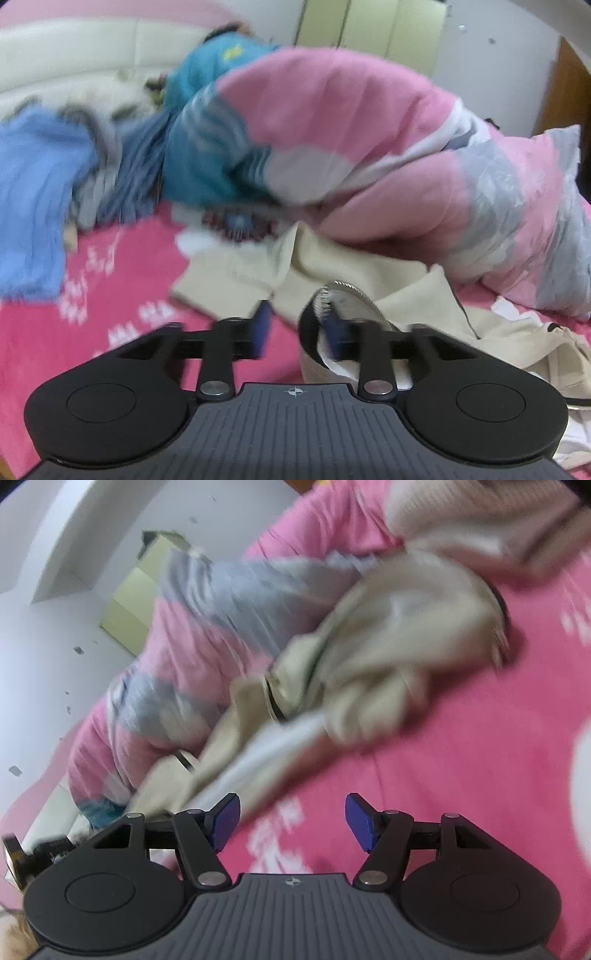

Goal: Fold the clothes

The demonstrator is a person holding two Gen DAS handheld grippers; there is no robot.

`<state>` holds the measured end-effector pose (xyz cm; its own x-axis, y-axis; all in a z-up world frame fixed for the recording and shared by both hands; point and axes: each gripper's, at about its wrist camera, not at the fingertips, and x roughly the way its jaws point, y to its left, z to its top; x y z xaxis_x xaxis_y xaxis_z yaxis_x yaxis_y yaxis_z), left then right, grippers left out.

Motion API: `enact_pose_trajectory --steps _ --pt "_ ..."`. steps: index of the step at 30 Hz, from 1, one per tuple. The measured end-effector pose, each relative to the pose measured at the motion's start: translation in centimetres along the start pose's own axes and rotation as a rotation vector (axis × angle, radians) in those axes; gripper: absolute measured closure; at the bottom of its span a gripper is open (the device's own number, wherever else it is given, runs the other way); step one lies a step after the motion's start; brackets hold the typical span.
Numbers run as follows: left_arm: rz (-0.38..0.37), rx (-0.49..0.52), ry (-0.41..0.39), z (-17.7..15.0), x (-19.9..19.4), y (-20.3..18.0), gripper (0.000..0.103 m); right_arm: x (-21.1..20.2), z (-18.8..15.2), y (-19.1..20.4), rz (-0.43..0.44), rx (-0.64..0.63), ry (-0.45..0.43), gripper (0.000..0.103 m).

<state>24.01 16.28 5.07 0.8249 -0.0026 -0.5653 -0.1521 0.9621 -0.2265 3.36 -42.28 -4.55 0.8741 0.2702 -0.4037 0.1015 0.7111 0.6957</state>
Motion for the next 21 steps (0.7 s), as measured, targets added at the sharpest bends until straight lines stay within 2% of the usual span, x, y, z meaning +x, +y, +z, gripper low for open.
enact_pose_trajectory --steps 3,5,7,8,11,13,15,18,21 --pt "0.013 -0.036 -0.077 -0.8 -1.5 1.2 0.036 -1.5 4.0 2.5 0.051 -0.027 -0.173 0.036" --pt "-0.028 -0.030 -0.088 -1.2 -2.4 1.4 0.032 -2.7 6.0 4.4 0.143 -0.025 -0.288 0.036" --pt "-0.081 -0.018 -0.090 -1.6 -3.4 1.5 0.029 -2.8 6.1 6.0 0.253 -0.043 -0.289 0.036" --pt "-0.107 -0.012 -0.091 -1.8 -3.9 1.5 0.025 -2.5 5.8 6.9 0.308 -0.056 -0.268 0.036" --pt "-0.186 0.007 -0.094 -2.5 -5.3 1.7 0.013 1.1 1.9 9.4 0.377 -0.119 -0.052 0.035" --pt "-0.275 0.033 -0.039 -3.5 -5.1 1.0 0.007 4.3 -1.4 10.3 0.379 -0.121 0.113 0.035" --pt "-0.363 0.075 0.032 -4.8 -4.5 -0.3 0.006 7.6 -4.3 10.8 0.372 -0.090 0.275 0.035" --pt "-0.440 0.177 0.078 -7.2 -3.9 -3.0 0.006 10.8 -7.1 9.7 0.311 0.035 0.382 0.035" --pt "-0.476 0.311 0.126 -9.9 -3.1 -5.7 0.005 12.4 -7.9 6.7 0.241 0.238 0.415 0.035"
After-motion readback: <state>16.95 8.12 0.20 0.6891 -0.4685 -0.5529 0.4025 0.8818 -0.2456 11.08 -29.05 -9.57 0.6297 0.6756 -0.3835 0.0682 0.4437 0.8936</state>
